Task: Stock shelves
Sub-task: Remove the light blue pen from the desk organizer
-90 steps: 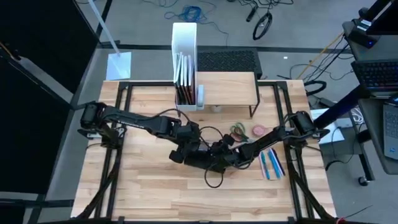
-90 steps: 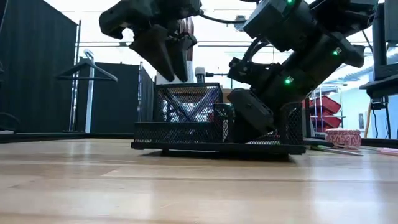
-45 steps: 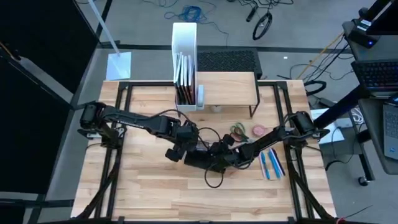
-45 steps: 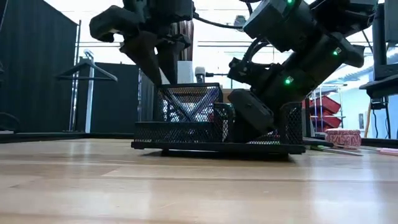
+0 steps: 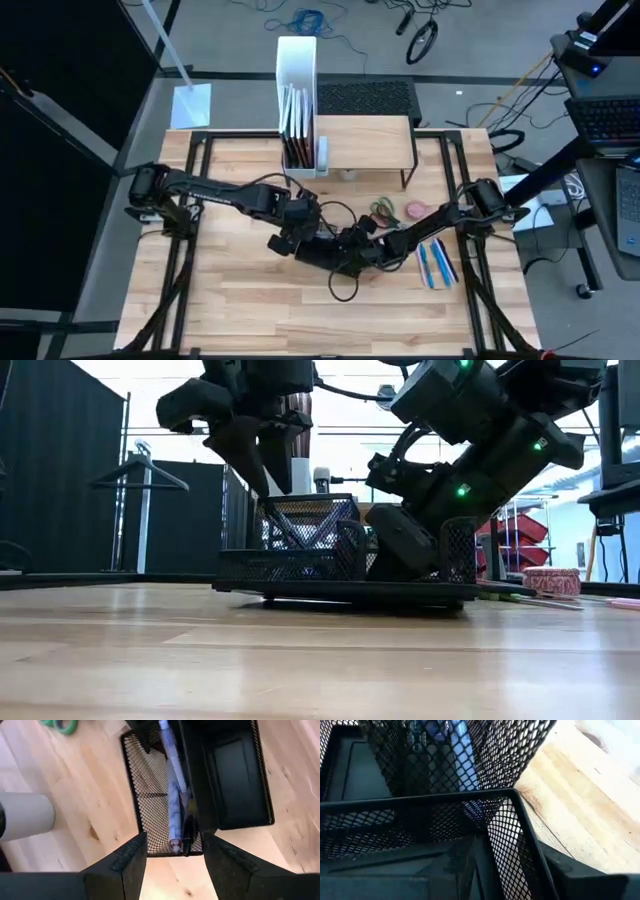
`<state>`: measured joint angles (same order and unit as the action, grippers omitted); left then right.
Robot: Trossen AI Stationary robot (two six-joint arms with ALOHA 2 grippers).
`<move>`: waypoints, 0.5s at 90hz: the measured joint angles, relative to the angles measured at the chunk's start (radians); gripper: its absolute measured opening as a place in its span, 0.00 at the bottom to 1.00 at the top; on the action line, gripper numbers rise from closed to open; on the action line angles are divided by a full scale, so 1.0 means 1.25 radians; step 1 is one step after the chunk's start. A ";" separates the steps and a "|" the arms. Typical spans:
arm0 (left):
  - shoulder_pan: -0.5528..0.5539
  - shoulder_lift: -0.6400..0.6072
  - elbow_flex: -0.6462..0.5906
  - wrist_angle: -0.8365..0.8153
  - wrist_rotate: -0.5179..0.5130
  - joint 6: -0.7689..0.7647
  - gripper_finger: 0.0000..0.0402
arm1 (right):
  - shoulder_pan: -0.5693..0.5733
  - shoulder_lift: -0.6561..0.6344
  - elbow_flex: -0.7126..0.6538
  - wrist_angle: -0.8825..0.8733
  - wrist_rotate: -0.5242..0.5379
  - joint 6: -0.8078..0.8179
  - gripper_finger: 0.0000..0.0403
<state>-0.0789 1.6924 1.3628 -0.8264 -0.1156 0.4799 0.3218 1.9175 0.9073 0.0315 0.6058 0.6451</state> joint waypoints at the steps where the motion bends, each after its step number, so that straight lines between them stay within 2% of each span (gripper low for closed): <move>1: 0.000 0.000 0.003 0.001 -0.002 -0.005 0.44 | 0.000 0.000 0.000 0.000 -0.001 -0.001 0.33; 17: 0.023 0.000 0.035 0.006 0.012 -0.068 0.44 | 0.001 0.000 0.000 0.001 -0.006 -0.005 0.33; 31: 0.056 0.000 0.036 -0.013 0.154 -0.185 0.43 | 0.000 0.000 0.000 0.000 -0.005 -0.004 0.33; 45: 0.056 0.000 0.036 -0.023 0.198 -0.226 0.35 | 0.000 0.000 0.000 0.000 -0.005 -0.002 0.33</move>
<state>-0.0086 1.6920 1.4082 -0.8546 0.1324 0.1977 0.3218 1.9175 0.9074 0.0319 0.5999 0.6422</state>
